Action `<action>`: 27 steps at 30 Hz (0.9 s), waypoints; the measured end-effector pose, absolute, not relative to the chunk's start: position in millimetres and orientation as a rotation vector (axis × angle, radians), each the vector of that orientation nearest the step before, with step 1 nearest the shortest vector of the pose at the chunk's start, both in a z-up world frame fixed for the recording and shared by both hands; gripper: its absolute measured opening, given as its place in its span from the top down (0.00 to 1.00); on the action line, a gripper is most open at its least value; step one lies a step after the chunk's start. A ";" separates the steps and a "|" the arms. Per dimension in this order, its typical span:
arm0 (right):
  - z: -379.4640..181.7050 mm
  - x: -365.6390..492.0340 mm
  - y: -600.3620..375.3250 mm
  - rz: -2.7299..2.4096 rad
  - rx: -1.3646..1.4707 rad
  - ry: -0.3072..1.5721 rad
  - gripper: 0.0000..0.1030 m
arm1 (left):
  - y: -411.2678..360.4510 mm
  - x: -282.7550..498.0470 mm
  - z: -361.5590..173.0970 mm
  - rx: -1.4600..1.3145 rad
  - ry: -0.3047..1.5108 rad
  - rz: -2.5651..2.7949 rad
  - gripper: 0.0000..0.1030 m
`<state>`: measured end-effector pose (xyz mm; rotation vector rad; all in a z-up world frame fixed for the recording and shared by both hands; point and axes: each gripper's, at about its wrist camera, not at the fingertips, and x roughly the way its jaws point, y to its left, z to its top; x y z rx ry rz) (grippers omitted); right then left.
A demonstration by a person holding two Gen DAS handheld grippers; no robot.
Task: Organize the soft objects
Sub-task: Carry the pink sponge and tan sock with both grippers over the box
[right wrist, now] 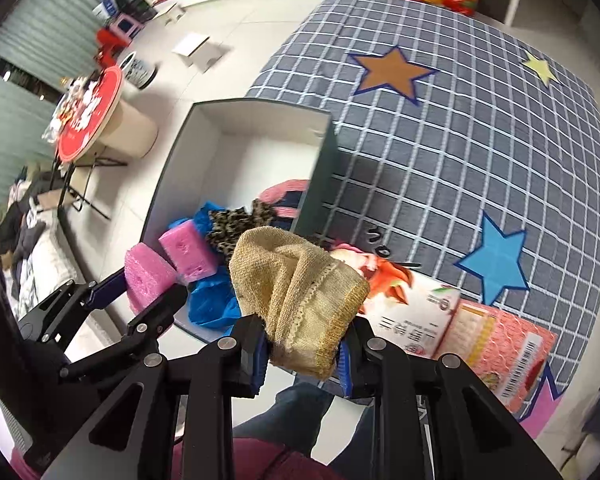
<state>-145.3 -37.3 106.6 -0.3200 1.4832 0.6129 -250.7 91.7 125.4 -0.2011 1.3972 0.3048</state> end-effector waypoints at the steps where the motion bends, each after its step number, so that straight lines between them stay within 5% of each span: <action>1: 105.9 -146.7 -33.0 0.622 -0.328 1.484 0.72 | 93.7 -253.1 126.8 -0.201 1.394 0.313 0.50; 27: 99.3 -156.8 8.6 0.693 -0.418 1.502 0.72 | 126.2 -273.3 124.1 -0.305 1.418 0.414 0.49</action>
